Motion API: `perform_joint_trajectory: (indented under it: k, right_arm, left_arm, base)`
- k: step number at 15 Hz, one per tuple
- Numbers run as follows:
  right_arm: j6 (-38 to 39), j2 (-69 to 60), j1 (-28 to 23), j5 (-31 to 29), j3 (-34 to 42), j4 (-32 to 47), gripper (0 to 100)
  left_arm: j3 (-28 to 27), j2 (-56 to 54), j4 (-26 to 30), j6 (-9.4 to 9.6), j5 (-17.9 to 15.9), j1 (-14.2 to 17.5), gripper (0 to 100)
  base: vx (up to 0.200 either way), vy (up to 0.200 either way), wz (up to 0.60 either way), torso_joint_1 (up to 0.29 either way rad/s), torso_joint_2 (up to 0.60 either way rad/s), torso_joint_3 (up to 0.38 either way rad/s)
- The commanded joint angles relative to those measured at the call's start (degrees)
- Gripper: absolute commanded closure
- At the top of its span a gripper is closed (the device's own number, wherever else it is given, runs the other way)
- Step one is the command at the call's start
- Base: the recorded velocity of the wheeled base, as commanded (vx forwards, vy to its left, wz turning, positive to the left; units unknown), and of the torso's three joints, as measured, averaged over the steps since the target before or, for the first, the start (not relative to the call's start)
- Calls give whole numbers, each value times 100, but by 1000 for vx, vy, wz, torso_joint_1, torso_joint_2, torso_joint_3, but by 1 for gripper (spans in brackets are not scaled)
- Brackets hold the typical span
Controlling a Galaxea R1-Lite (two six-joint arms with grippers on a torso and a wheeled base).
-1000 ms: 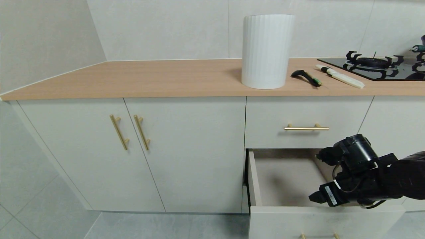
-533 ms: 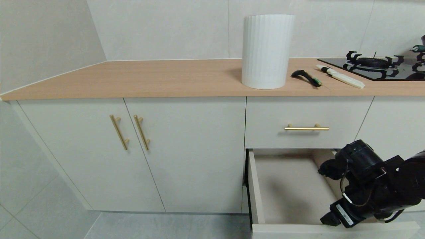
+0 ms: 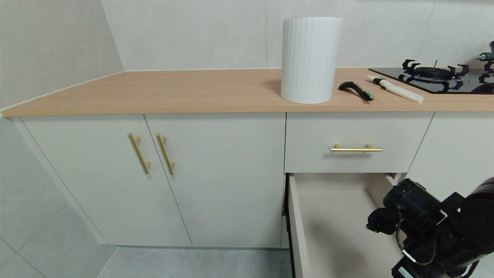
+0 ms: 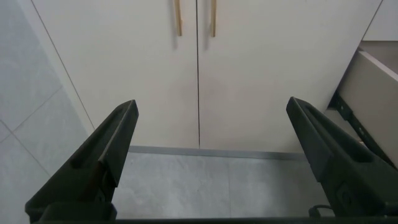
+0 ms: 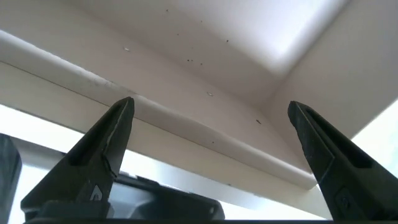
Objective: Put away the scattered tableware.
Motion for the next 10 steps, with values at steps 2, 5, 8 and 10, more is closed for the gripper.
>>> perform_joint_trajectory:
  k: [2,5,8,10]
  right_arm:
    - [-2,43,54,-2,-19,117,0]
    - [86,-54,63,7,-265,117,0]
    - [552,-449,-166,341,-634,3,0]
    - [569,-766,-385,622,-713,-103,0]
  left_arm:
    - [0,0,2,3,-2,1,0]
    - [0,0,2,3,6,1,0]
    - [0,0,2,-6,6,1,0]
    - [0,0,2,-6,-2,1,0]
  base:
    - [0,0,0,0,0,0]
    - [0,0,0,0,0,0]
    - [0,0,0,0,0,0]
    - [0,0,0,0,0,0]
